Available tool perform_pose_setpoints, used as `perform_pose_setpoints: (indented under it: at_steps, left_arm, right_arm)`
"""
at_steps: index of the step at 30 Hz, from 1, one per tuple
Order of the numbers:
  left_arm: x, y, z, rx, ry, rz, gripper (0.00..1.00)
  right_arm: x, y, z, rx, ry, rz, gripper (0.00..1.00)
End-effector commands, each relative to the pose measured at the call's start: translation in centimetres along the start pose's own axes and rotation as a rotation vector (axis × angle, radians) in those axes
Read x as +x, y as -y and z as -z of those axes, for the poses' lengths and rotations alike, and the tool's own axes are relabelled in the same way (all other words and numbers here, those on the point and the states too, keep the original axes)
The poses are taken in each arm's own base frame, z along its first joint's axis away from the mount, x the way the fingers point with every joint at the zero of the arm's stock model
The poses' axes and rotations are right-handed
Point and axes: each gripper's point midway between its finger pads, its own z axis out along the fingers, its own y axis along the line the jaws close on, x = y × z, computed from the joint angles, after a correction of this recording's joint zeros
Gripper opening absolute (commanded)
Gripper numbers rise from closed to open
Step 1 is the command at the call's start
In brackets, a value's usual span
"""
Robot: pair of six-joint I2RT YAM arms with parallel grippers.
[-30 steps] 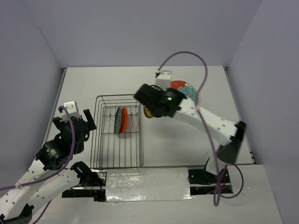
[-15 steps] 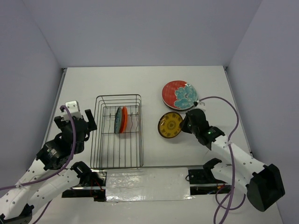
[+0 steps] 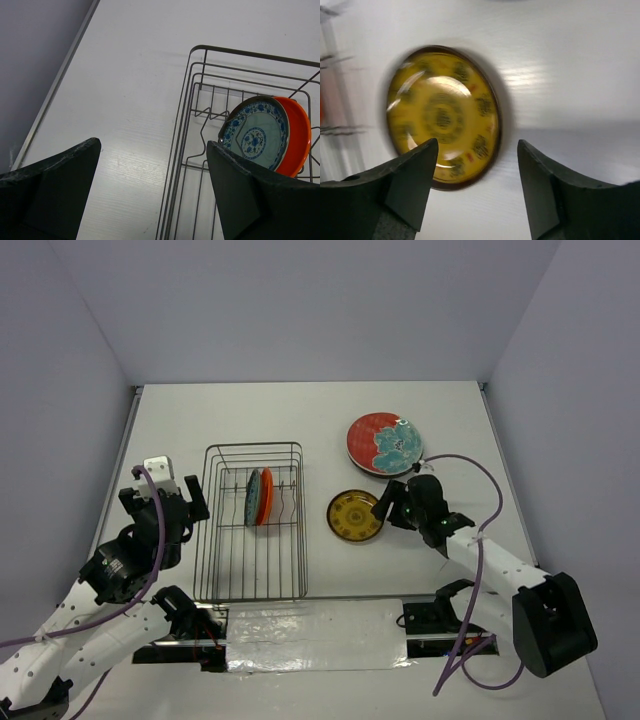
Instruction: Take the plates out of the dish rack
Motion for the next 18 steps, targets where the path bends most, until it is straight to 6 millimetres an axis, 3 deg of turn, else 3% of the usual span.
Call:
perform_pose_setpoints:
  at_steps: [1, 2, 4, 5, 6, 7, 8, 9, 10, 11, 12, 13, 14, 15, 16, 17, 18]
  left_arm:
    - [-0.8, 0.2, 0.0, 0.007, 0.030, 0.028, 1.00]
    - [-0.9, 0.2, 0.0, 0.005, 0.030, 0.028, 1.00]
    - [-0.9, 0.2, 0.0, 0.008, 0.029, 0.028, 0.99]
    - [-0.8, 0.1, 0.0, 0.003, 0.029, 0.026, 1.00]
    - [-0.8, 0.2, 0.0, 0.004, 0.027, 0.025, 0.99]
    - [-0.8, 0.1, -0.1, -0.005, 0.025, 0.024, 1.00]
    - [-0.9, -0.1, -0.1, -0.013, 0.025, 0.026, 1.00]
    - [-0.7, -0.4, -0.1, -0.033, 0.022, 0.020, 1.00]
    - [-0.8, -0.6, 0.0, -0.041, 0.024, 0.031, 0.99]
    - [-0.8, -0.8, 0.0, -0.050, 0.025, 0.035, 0.99]
    - [-0.9, -0.9, 0.1, -0.053, 0.030, 0.043, 1.00]
    - [-1.0, -1.1, 0.2, -0.058, 0.034, 0.053, 1.00]
    - [-1.1, -1.2, 0.2, -0.059, 0.038, 0.057, 1.00]
    - [-1.1, -1.3, 0.4, -0.058, 0.045, 0.067, 1.00]
    - [-1.2, -1.3, 0.4, -0.053, 0.049, 0.070, 1.00]
    - [-1.3, -1.3, 0.4, -0.051, 0.054, 0.074, 1.00]
    - [-1.3, -1.3, 0.5, -0.045, 0.056, 0.074, 0.99]
  right_arm:
    - [-1.1, 2.0, 2.6, 0.222, 0.028, 0.059, 0.73]
    - [-4.0, 2.4, 4.0, 0.327, 0.139, 0.066, 0.74]
    - [-4.2, 1.3, 5.6, 0.355, 0.141, 0.122, 0.81]
    - [-4.8, -2.0, 6.3, 0.281, 0.148, 0.162, 0.86]
    - [-5.3, -3.4, 6.7, 0.273, 0.163, 0.180, 1.00]
    - [-6.4, -5.9, 7.8, 0.251, 0.178, 0.196, 1.00]
    - [-4.8, -8.0, 7.4, 0.244, 0.136, 0.254, 1.00]
    - [-4.9, -8.4, 7.9, 0.296, 0.144, 0.296, 1.00]
    - [-6.3, -11.6, 8.5, 0.259, 0.181, 0.275, 1.00]
    - [-4.5, -13.2, 7.2, 0.279, 0.141, 0.349, 1.00]
    - [-4.6, -14.4, 6.9, 0.297, 0.159, 0.373, 1.00]
    - [-5.4, -16.9, 7.4, 0.281, 0.175, 0.359, 0.99]
    - [-3.4, -17.9, 5.5, 0.322, 0.137, 0.426, 0.97]
    - [-3.3, -18.2, 5.3, 0.365, 0.134, 0.468, 0.95]
    - [-4.0, -20.8, 5.5, 0.338, 0.160, 0.443, 0.93]
    - [-2.3, -21.3, 3.8, 0.376, 0.132, 0.502, 0.89]
    - [-2.7, -23.0, 3.9, 0.360, 0.142, 0.509, 0.78]
